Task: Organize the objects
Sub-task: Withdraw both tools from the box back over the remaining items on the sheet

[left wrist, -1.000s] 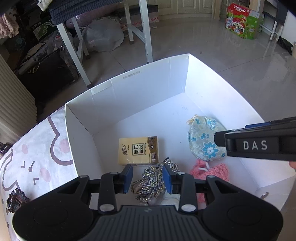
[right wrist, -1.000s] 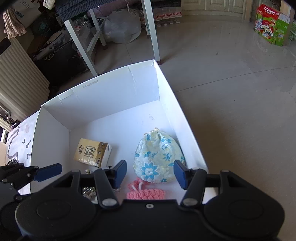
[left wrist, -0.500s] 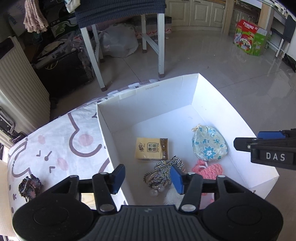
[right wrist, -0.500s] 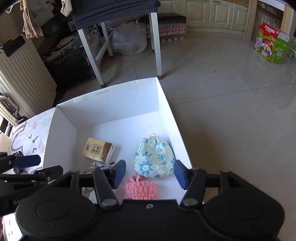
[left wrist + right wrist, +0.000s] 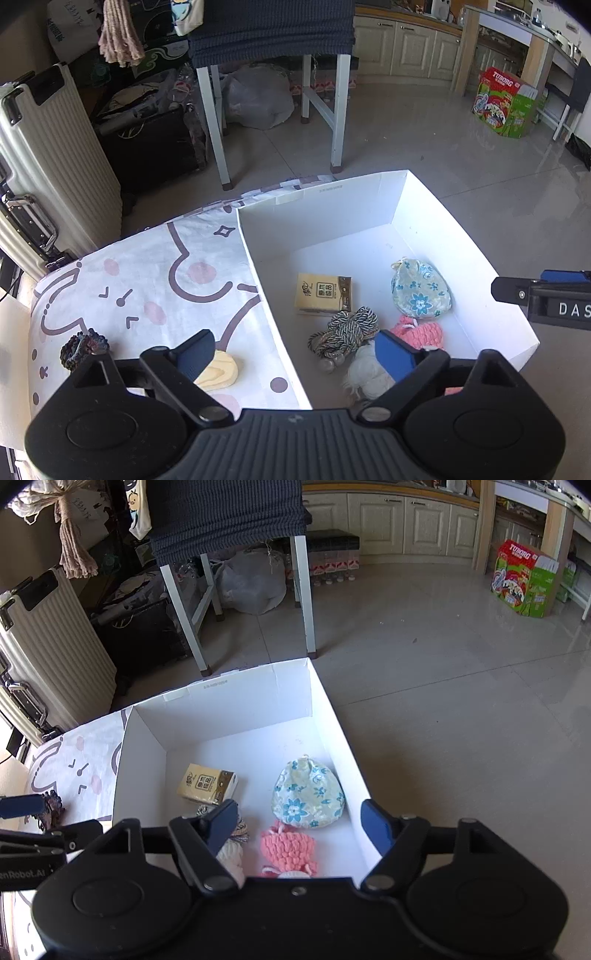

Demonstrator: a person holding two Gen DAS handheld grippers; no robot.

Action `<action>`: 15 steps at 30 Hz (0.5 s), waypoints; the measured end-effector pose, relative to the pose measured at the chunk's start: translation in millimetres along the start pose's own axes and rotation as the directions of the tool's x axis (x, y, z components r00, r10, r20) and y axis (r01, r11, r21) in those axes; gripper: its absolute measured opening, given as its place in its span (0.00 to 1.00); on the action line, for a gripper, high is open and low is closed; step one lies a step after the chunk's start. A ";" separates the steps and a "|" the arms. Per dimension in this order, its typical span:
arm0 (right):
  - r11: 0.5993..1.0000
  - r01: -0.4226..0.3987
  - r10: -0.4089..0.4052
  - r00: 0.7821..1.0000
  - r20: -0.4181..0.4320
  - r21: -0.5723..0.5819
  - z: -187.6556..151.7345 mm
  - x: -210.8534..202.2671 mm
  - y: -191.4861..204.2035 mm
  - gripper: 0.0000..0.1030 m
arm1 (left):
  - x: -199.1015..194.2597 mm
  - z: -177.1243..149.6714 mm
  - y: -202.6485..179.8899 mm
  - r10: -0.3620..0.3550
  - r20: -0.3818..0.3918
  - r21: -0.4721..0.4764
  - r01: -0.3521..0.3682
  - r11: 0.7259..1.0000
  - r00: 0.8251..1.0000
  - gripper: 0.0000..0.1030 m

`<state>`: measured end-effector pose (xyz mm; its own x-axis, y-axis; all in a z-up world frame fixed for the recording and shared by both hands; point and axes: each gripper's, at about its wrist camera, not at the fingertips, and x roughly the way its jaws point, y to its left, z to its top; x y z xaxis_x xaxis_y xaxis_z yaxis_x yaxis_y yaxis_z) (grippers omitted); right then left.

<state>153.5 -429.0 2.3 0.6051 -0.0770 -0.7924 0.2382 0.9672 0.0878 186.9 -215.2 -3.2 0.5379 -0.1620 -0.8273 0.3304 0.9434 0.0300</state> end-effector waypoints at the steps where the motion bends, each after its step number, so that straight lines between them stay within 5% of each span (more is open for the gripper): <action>1: 1.000 0.008 -0.008 1.000 0.007 -0.007 -1.4 -2.1 1.9 0.77 | -2.0 -1.2 2.0 0.001 0.004 -0.003 -0.001 1.000 1.000 0.94; 15: 0.997 0.050 -0.044 0.995 0.088 -0.064 -19.6 -30.8 11.0 1.00 | -8.5 -15.3 22.6 -0.004 0.024 -0.074 0.006 0.997 1.000 1.00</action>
<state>122.6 -411.3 15.8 0.6583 -0.1409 -0.7394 0.2192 0.9756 0.0093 178.0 -188.1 -4.1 0.5546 -0.1727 -0.8140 0.2749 0.9613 -0.0166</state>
